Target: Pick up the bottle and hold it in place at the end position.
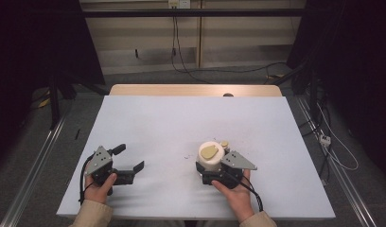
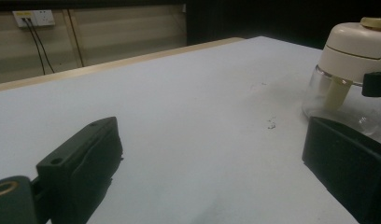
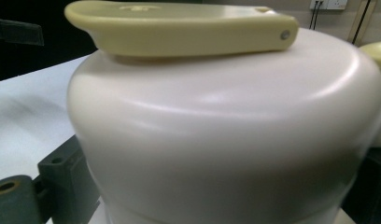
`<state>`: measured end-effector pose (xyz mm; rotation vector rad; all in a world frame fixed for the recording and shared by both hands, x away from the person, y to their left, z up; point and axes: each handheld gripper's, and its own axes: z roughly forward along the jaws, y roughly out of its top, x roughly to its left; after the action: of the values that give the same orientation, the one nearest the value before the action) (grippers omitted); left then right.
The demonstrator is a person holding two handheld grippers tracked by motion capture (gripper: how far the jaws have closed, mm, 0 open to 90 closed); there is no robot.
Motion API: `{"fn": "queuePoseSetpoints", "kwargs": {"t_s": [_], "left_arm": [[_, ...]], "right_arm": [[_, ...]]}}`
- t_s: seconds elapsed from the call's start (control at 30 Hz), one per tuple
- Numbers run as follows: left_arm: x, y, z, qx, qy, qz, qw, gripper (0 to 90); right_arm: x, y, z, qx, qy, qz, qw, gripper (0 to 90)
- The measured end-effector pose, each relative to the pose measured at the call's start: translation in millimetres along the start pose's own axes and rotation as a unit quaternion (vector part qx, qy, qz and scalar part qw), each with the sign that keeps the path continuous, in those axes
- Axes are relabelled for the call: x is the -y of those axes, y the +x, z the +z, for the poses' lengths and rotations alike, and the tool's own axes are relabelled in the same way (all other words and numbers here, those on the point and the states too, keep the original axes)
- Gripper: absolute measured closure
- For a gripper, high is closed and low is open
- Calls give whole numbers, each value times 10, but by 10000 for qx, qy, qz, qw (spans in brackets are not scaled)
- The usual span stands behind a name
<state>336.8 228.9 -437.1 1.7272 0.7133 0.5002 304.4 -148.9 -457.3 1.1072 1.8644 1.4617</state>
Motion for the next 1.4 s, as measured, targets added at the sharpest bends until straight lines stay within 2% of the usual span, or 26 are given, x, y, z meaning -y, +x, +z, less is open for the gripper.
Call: {"fn": "queuePoseSetpoints", "kwargs": {"t_s": [0.53, 0.77, 1.1, 1.4], "left_arm": [[2, -8, 4, 5, 12, -34, 10000, 41], [0, -14, 6, -4, -6, -60, 10000, 41], [-5, -6, -2, 4, -16, -7, 10000, 41], [-6, -3, -5, -1, -25, -6, 10000, 41]], "right_arm": [[-9, -14, 5, -45, -30, 105, 9999, 64], [-9, -33, 7, -130, -60, 28, 9999, 66], [-29, -66, 6, -94, -68, -49, 9999, 68], [-95, -131, 30, -78, -173, 19, 9998, 69]]}}
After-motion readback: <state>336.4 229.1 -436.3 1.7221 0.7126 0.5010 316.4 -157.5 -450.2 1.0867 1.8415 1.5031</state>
